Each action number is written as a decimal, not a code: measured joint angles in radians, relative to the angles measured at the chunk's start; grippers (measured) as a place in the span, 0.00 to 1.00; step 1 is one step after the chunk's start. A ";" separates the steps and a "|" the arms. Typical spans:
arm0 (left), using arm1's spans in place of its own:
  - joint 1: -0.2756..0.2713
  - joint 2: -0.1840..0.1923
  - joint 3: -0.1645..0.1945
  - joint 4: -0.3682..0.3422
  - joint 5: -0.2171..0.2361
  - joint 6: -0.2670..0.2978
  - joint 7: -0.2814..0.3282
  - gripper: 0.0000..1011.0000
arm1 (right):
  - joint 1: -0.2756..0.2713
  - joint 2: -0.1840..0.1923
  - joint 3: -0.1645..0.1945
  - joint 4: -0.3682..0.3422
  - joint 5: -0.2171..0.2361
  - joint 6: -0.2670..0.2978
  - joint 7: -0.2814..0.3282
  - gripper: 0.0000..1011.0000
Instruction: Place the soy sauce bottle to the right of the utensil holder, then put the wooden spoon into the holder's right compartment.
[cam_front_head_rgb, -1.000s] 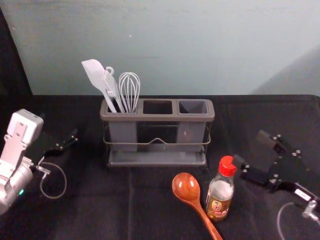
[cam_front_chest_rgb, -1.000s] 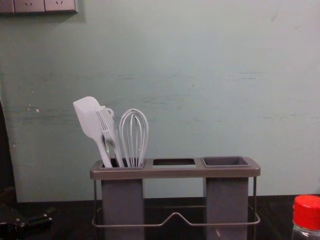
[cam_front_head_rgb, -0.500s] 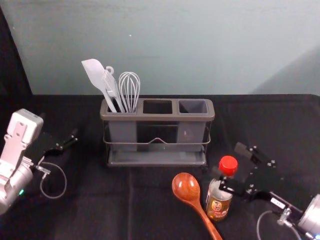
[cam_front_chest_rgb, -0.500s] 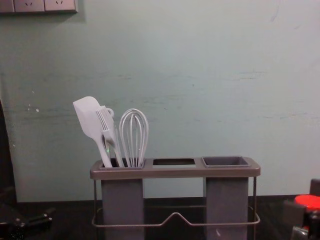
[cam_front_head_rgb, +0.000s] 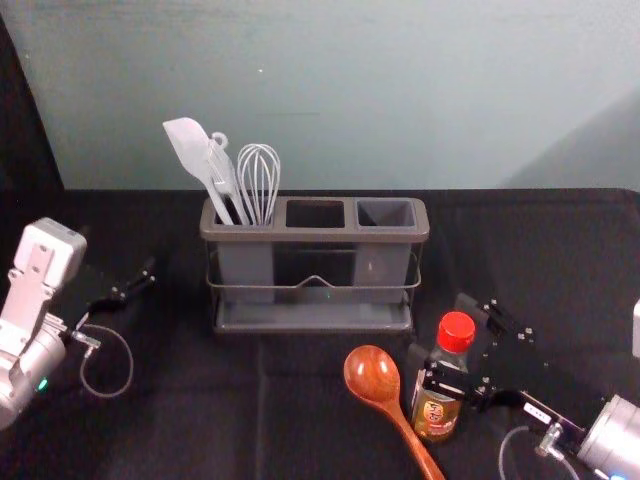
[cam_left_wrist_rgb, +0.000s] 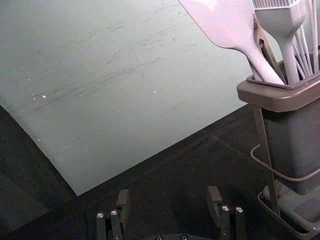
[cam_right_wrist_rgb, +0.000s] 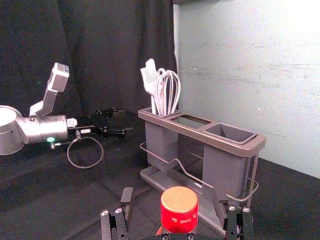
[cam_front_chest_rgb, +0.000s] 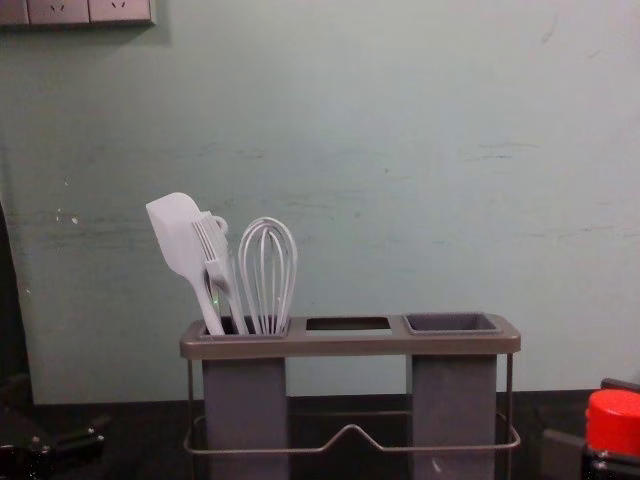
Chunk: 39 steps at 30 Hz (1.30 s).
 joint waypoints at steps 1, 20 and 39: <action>0.000 0.000 0.000 0.000 0.000 0.000 0.000 1.00 | -0.001 -0.002 0.002 0.000 -0.001 0.000 0.001 0.99; 0.000 0.000 0.000 0.000 0.000 0.000 0.000 1.00 | -0.016 -0.038 0.047 0.006 -0.026 0.000 0.023 0.99; 0.000 0.000 0.000 0.000 0.000 0.000 0.000 1.00 | -0.011 -0.054 0.051 0.014 -0.035 0.005 0.041 0.99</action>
